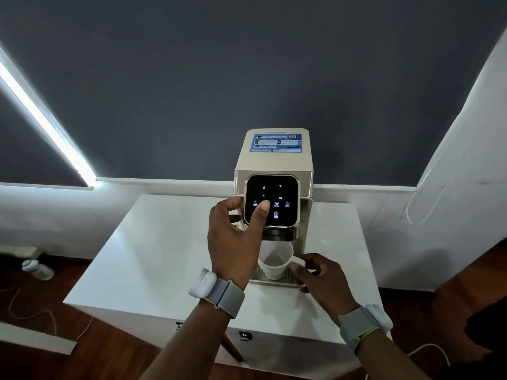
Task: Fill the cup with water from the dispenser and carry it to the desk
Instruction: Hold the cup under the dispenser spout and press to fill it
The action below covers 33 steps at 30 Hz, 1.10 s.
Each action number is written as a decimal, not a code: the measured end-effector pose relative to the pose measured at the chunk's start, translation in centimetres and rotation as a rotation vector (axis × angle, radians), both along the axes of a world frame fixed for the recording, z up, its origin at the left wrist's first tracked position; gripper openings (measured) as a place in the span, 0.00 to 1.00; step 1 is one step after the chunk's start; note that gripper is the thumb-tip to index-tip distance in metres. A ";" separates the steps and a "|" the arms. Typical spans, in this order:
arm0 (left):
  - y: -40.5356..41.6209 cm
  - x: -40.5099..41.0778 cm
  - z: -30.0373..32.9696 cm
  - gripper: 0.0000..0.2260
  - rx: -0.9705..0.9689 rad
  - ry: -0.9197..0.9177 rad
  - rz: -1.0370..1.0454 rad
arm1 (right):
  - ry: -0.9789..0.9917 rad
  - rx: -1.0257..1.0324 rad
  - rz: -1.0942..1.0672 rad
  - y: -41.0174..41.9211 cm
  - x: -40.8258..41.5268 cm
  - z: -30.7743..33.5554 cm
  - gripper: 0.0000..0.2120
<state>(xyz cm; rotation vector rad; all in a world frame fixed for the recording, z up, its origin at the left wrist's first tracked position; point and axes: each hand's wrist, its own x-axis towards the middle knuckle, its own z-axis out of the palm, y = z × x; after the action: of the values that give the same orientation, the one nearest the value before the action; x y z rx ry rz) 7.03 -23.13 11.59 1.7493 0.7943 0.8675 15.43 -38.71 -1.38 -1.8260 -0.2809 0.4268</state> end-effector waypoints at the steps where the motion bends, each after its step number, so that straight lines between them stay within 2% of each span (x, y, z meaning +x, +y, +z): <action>1: -0.2 0.1 0.2 0.20 0.008 0.002 -0.006 | 0.003 0.007 0.000 -0.1 0.0 0.0 0.07; 5: -0.9 0.2 0.5 0.16 0.024 0.004 -0.017 | 0.021 0.034 -0.001 -0.2 -0.1 0.1 0.07; 15: -1.3 0.5 0.6 0.24 0.049 0.029 0.025 | 0.036 0.056 0.001 -0.2 -0.1 0.6 0.05; 26: -1.4 0.8 0.1 0.26 0.145 0.098 0.060 | 0.018 0.043 0.007 0.1 0.4 0.4 0.02; 33: -0.8 0.7 0.4 0.24 0.113 0.142 0.012 | 0.025 0.036 -0.007 0.2 0.2 0.6 0.02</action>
<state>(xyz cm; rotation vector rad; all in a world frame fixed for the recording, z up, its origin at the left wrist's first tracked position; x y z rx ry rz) 7.77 -23.95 12.03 1.9240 0.8633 0.8166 15.64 -38.48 -0.74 -1.7844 -0.2638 0.4371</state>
